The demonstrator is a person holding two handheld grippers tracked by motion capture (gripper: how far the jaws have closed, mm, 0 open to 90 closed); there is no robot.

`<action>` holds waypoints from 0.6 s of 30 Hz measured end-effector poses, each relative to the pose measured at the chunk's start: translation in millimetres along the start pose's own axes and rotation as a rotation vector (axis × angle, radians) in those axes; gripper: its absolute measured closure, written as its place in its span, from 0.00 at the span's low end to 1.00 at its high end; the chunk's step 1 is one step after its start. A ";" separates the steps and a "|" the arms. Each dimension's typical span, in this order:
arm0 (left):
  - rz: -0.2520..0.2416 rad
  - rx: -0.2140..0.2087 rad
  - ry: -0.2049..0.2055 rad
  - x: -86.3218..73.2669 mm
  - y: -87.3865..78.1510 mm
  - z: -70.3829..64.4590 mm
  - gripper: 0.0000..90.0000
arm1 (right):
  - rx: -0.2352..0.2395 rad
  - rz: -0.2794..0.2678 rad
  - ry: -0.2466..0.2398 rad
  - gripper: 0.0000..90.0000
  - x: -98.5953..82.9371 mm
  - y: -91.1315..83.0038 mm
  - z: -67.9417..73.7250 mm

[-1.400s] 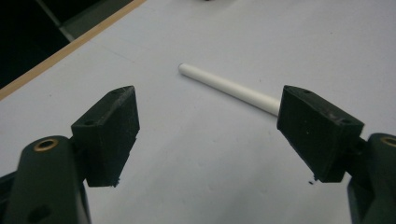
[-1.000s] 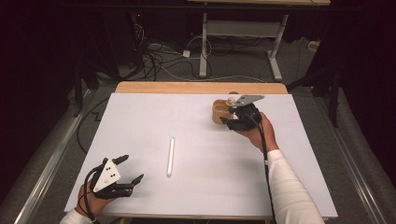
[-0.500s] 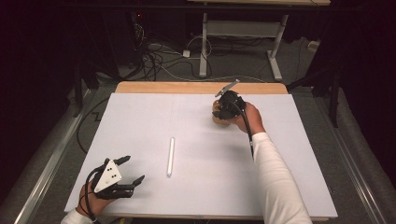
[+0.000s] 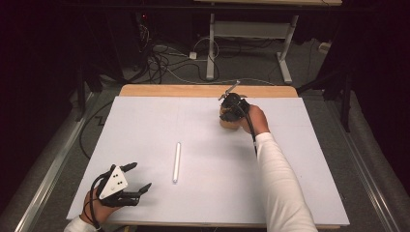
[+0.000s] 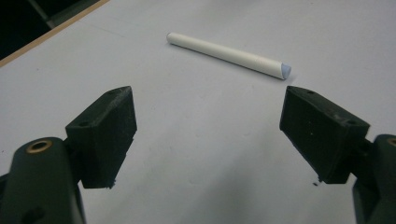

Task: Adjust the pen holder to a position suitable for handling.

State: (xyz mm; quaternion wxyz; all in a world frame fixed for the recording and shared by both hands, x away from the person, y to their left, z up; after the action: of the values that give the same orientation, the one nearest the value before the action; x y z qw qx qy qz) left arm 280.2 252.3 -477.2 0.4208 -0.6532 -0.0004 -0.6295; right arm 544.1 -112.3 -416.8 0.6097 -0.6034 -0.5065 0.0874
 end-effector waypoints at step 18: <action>-0.002 -0.005 -0.011 -1.0 1.4 1.2 0.20 | 0.058 0.006 0.006 0.91 2.7 -5.7 9.0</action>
State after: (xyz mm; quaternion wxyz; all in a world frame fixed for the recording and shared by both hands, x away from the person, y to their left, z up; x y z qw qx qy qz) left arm 281.8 252.6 -478.7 0.4184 -0.6577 -0.0018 -0.6263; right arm 536.0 -106.0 -412.9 0.6280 -0.5874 -0.5002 0.1022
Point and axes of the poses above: each handheld gripper's, and its own axes: y roughly forward along the jaws, x roughly out of its top, z roughly to its left, the point moved 1 cm from there along y, roughly forward along the jaws, and after that the axes turned 8 degrees about -x, right-handed, at the moved point
